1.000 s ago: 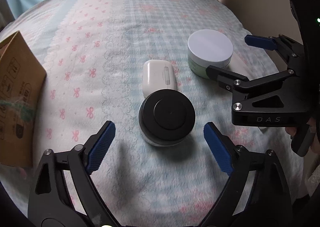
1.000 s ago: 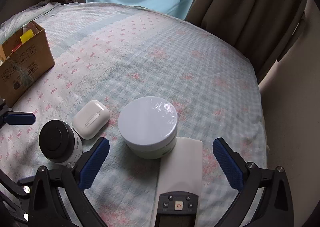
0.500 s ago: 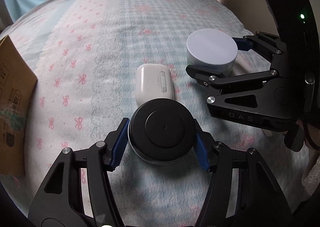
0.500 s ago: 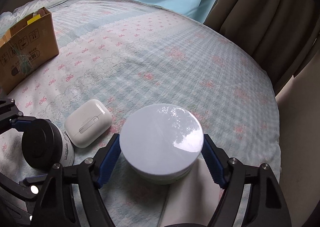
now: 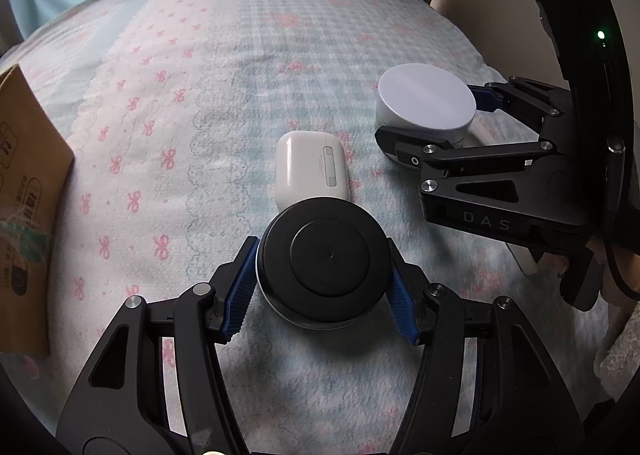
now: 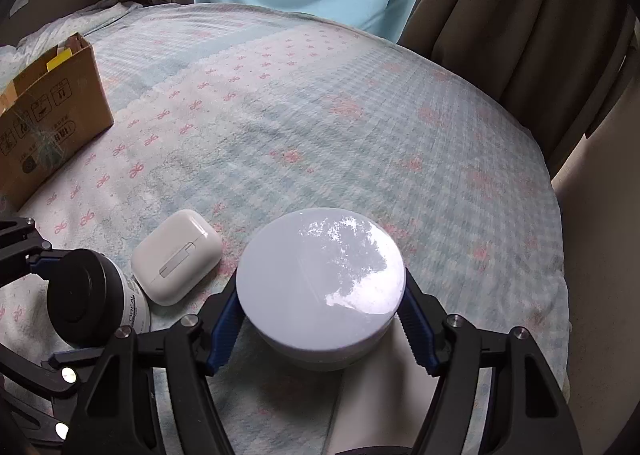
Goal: Organize rigid objects
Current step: 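Grasp the black-lidded jar with the left tool while the right tool grasps the white round jar, then carry both jars over the cardboard box and open both tools to drop them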
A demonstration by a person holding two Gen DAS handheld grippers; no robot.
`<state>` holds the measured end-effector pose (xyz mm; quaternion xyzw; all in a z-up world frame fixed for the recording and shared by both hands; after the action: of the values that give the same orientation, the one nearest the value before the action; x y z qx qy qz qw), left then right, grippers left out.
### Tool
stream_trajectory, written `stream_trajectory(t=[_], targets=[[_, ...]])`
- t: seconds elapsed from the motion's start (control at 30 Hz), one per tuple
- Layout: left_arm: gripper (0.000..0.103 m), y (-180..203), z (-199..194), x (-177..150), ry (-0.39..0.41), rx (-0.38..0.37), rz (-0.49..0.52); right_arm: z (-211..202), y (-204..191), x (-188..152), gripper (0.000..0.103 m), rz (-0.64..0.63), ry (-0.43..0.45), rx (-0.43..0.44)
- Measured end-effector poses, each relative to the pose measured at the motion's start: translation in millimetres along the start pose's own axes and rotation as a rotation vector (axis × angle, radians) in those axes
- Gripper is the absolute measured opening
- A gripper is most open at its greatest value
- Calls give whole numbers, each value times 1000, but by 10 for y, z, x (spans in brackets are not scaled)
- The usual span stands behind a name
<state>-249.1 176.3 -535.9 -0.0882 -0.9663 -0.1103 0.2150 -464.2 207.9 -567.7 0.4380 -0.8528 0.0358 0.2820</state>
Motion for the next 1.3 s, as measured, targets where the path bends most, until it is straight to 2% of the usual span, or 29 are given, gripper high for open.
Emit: stream_trajectory(t=[0.23, 0.43, 0.73, 1.0, 1.3], targets=[[56, -45, -196, 34, 21, -5, -2, -142, 42, 8, 66, 53, 2, -4], [56, -95, -526, 128, 47, -19, -4, -401, 36, 104, 66, 94, 17, -16], [56, -338, -1455, 430, 87, -26, -8, -1112, -56, 492, 66, 215, 51, -22], [56, -889, -2423, 553, 135, -25, -33, -1907, -463, 1006, 66, 325, 83, -22], [56, -1758, -3283, 504, 129, 4, -44, -2574, -1149, 1432, 66, 462, 84, -48]])
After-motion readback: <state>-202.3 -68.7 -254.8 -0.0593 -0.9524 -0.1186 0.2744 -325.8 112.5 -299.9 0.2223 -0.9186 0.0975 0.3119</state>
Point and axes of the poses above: each gripper's, at about its wrist camera, not at the fingertips, and z roughly the way its jaws point, y to its right, x to its top, the point moved 6 cm from there along z, roughly the way its jaws point, and after that the axes turned 5 degrees about -y, right-handed, at the moved point
